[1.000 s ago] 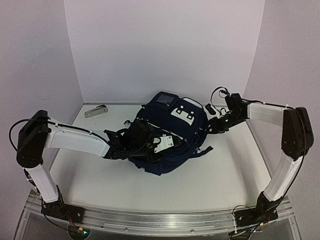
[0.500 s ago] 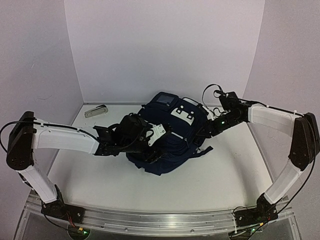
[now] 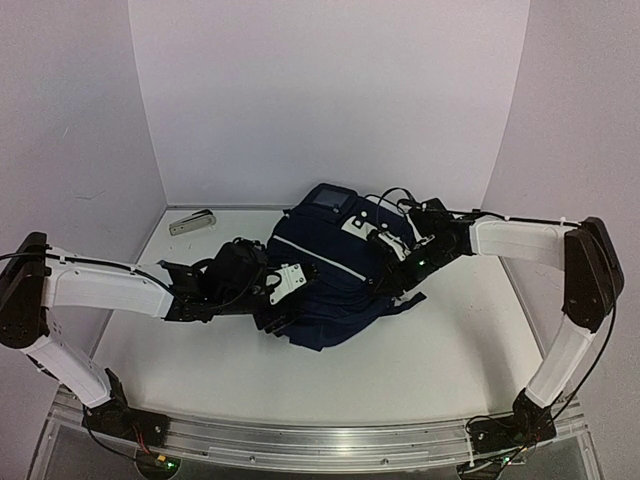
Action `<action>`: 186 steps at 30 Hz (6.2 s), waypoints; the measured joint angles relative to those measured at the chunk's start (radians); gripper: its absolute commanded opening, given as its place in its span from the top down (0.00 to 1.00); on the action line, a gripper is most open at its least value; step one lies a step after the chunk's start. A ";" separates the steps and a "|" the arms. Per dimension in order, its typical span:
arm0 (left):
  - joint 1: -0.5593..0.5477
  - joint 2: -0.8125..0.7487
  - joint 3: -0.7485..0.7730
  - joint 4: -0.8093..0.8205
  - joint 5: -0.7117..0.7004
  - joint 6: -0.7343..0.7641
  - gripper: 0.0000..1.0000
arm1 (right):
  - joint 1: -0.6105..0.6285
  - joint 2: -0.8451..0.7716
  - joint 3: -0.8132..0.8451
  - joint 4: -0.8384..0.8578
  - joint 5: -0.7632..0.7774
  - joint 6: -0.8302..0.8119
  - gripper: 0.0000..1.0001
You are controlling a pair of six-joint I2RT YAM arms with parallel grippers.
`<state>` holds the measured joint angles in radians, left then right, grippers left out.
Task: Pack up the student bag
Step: Zip the student bag at the center of the board, then unzip the student bag at the center of the board.
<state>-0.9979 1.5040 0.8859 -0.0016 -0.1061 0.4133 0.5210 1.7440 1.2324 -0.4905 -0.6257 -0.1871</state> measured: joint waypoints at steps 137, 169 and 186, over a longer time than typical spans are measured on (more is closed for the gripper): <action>-0.093 0.401 0.591 -0.363 0.102 -0.595 0.55 | -0.071 -0.022 -0.062 0.133 -0.269 0.441 0.46; -0.099 0.431 0.598 -0.373 0.022 -0.628 1.00 | -0.063 0.033 -0.053 0.186 -0.263 0.532 1.00; -0.009 0.210 0.395 -0.353 -0.048 -0.684 1.00 | -0.111 -0.025 -0.048 0.098 -0.201 0.476 1.00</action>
<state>-1.0069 1.7140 1.2811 -0.3545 -0.1540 -0.2709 0.4097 1.7194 1.1847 -0.3928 -0.8262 0.2887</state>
